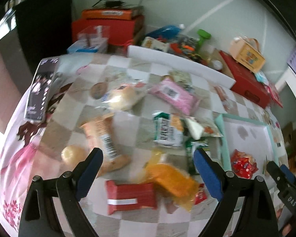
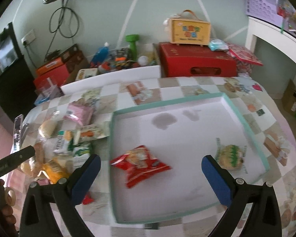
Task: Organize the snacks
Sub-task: 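Move both open tools back to the snack pile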
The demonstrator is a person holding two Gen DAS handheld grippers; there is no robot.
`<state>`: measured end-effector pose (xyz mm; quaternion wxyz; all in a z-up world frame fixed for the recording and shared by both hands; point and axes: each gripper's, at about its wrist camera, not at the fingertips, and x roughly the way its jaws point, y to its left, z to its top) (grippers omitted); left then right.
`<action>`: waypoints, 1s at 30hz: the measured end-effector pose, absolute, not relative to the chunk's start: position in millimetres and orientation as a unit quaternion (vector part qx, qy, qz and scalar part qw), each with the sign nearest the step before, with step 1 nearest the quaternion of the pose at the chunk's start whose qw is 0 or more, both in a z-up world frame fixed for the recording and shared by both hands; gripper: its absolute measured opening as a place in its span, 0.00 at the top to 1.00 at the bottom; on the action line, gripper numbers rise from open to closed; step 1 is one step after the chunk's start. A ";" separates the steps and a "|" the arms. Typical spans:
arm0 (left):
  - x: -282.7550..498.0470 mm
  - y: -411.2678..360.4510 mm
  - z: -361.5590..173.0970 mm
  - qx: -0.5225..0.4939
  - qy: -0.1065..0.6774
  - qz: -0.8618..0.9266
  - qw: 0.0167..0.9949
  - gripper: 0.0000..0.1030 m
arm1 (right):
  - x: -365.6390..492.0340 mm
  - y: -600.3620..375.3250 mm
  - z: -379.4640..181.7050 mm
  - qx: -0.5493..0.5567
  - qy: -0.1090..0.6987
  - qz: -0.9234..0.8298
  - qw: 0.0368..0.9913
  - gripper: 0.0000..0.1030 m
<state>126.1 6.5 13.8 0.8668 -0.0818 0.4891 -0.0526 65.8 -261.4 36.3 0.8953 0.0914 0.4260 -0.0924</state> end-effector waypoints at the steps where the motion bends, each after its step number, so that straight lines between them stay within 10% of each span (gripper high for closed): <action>1: 125.9 12.9 11.7 -0.088 0.494 -0.048 0.864 0.10 | 66.4 -256.0 35.9 0.091 0.427 -0.089 0.895 0.00; 22: 102.8 40.5 -39.8 -0.141 0.579 -0.048 0.802 0.09 | 56.0 -153.1 -17.0 0.040 0.489 0.018 0.871 0.01; 30: 99.8 17.4 -54.2 -0.121 0.594 -0.068 0.793 0.09 | 55.5 -146.3 -32.5 0.024 0.503 0.015 0.864 0.24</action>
